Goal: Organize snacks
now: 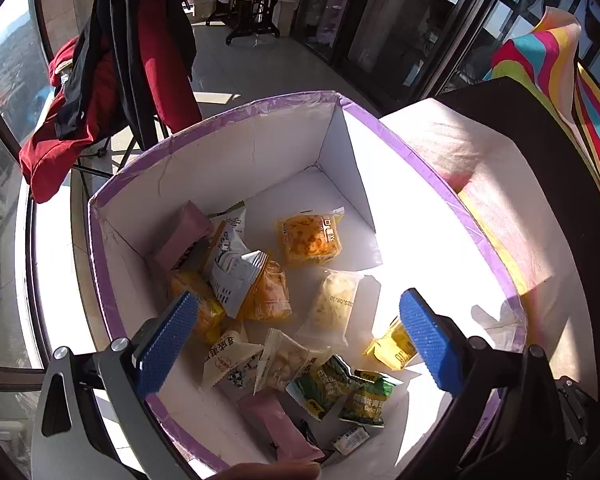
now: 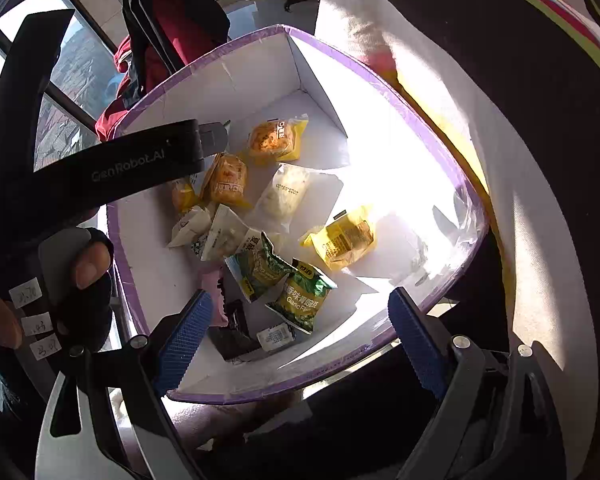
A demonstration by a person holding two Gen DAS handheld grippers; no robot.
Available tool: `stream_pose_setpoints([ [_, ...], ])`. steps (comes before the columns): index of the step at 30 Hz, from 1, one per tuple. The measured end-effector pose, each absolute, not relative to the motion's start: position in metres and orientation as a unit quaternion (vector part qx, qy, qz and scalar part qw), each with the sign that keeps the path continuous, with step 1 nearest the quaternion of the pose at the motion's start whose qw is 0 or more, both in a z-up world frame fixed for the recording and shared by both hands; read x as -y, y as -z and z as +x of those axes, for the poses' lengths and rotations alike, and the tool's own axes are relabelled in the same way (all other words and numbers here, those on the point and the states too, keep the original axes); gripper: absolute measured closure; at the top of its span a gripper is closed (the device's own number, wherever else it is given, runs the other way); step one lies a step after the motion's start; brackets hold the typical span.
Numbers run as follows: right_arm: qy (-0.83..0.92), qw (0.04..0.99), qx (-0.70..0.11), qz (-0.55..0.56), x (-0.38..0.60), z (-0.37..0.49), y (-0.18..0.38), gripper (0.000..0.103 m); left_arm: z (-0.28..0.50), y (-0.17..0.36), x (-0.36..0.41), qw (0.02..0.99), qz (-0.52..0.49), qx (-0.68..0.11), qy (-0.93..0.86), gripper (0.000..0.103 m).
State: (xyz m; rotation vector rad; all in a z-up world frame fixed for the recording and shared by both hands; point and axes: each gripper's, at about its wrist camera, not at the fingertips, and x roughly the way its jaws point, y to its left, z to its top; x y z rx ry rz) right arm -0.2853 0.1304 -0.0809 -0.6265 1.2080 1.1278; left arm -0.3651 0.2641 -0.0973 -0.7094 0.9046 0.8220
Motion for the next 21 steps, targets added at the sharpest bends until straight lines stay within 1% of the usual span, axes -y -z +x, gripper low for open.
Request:
stream_pose_setpoints([
  [21,-0.491,0.628,-0.541,-0.269,-0.1292,-0.2824,0.0824,0.016,-0.3659,0.1030,-0.2627,0.756,-0.320,-0.422,-0.384,0.002],
])
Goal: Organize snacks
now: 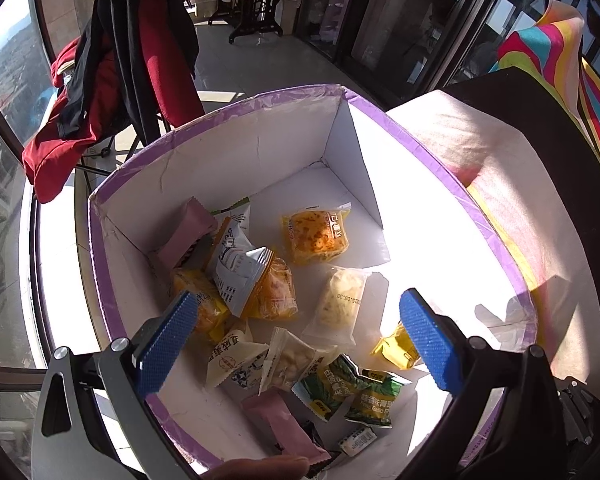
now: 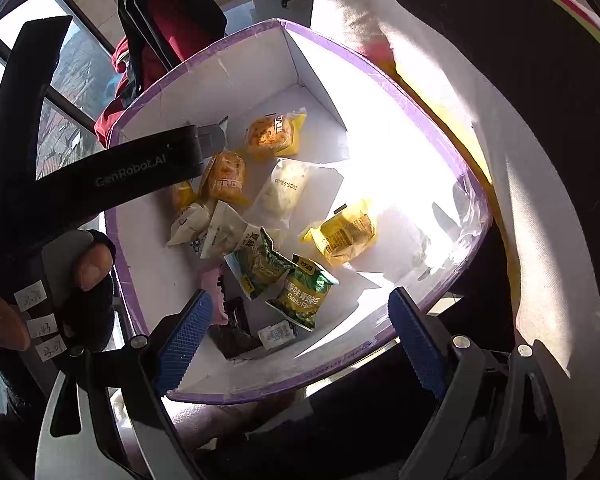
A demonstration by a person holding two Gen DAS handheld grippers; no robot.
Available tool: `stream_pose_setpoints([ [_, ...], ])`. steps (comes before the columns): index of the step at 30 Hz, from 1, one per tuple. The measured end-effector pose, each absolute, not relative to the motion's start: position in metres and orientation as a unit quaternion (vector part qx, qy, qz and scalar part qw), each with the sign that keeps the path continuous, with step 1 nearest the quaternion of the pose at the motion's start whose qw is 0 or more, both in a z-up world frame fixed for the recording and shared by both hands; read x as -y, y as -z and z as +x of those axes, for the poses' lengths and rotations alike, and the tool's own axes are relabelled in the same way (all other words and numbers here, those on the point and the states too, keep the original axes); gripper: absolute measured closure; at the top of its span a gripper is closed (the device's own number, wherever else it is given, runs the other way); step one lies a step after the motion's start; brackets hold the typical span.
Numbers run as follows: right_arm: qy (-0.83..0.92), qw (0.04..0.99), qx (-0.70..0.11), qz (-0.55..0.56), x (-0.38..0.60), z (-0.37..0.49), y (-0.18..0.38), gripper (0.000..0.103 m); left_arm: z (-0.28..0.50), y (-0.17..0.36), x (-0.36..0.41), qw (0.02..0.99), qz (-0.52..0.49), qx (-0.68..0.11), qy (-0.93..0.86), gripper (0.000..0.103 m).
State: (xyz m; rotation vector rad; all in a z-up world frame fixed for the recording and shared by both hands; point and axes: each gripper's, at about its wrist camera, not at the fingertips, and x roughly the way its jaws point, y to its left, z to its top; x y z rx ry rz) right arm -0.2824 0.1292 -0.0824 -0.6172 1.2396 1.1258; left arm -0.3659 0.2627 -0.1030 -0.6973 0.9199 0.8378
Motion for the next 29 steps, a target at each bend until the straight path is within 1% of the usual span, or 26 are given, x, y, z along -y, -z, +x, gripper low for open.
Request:
stream_pose_setpoints([
  [29,-0.492,0.626,-0.542,-0.269,-0.1285,-0.2821,0.0835,0.016,-0.3661,0.1094,-0.2661,0.751,-0.327,-0.427,-0.383,0.002],
])
